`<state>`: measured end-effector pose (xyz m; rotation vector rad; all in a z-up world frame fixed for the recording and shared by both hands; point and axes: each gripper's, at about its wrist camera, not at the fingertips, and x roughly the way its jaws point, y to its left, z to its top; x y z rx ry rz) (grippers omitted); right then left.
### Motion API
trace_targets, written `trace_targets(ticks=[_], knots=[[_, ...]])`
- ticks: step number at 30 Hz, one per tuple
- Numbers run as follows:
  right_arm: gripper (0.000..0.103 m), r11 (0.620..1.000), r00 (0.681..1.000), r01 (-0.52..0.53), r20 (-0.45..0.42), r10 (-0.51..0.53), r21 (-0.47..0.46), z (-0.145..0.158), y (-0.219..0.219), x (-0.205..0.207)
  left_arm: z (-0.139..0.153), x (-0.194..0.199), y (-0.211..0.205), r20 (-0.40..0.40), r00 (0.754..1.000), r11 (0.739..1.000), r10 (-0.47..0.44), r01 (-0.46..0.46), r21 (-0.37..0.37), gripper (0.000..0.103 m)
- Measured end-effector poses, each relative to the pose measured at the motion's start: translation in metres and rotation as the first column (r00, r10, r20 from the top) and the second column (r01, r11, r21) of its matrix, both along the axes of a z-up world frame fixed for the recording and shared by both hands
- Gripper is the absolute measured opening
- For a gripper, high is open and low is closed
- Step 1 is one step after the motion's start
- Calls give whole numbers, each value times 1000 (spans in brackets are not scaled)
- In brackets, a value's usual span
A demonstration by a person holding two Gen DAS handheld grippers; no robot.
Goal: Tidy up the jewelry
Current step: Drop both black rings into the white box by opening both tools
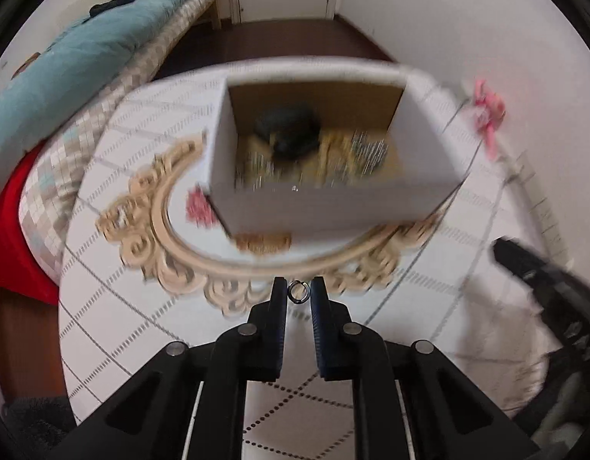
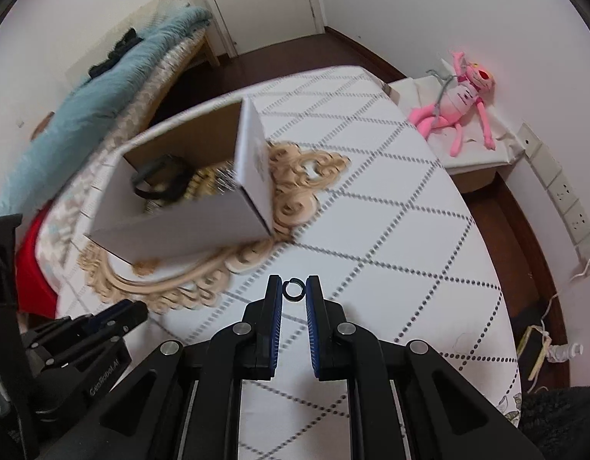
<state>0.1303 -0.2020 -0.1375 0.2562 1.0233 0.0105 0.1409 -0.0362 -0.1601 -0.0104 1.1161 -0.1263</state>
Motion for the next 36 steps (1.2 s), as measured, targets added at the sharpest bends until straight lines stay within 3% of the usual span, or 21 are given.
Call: trace_targets(ticks=[5, 12, 15, 16, 17, 19, 21, 24, 26, 28, 29, 32, 36], knots=[[13, 995, 996, -83, 36, 81, 58, 36, 14, 35, 45, 40, 6, 25, 1000, 997, -10, 12, -72, 10], [13, 985, 985, -170, -20, 170, 19, 47, 30, 120, 42, 98, 17, -47, 999, 1000, 16, -17, -8, 11], [14, 979, 975, -204, -99, 201, -21, 38, 36, 149, 41, 112, 22, -77, 996, 999, 45, -43, 31, 22], [14, 976, 970, -216, -124, 210, -36, 35, 38, 157, 40, 114, 25, -82, 995, 998, 54, -51, 37, 34], [14, 975, 968, -217, -140, 209, -46, 33, 38, 161, 41, 117, 29, -77, 995, 997, 65, -62, 38, 53], [23, 976, 967, -212, -155, 201, -54, 33, 36, 168, 45, 117, 34, -55, 995, 996, 83, -80, 42, 75], [50, 978, 971, -199, -151, 187, -64, 36, 32, 169, 48, 116, 38, -46, 995, 995, 94, -92, 45, 75], [52, 981, 975, -182, -145, 171, -72, 41, 26, 164, 48, 115, 41, -52, 993, 994, 105, -102, 50, 77], [52, 981, 977, -174, -139, 161, -84, 44, 25, 159, 46, 112, 42, -56, 992, 992, 113, -109, 62, 98], [53, 979, 979, -163, -139, 146, -120, 46, 23, 151, 44, 107, 43, -52, 992, 991, 119, -115, 66, 100], [58, 978, 980, -160, -138, 141, -135, 47, 25, 148, 42, 103, 43, -45, 992, 990, 122, -118, 78, 101], [92, 966, 981, -156, -145, 127, -206, 45, 28, 135, 36, 92, 43, -29, 992, 987, 122, -118, 109, 103], [102, 955, 978, -159, -174, 117, -249, 36, 31, 120, 26, 79, 45, -32, 990, 983, 135, -130, 128, 103]])
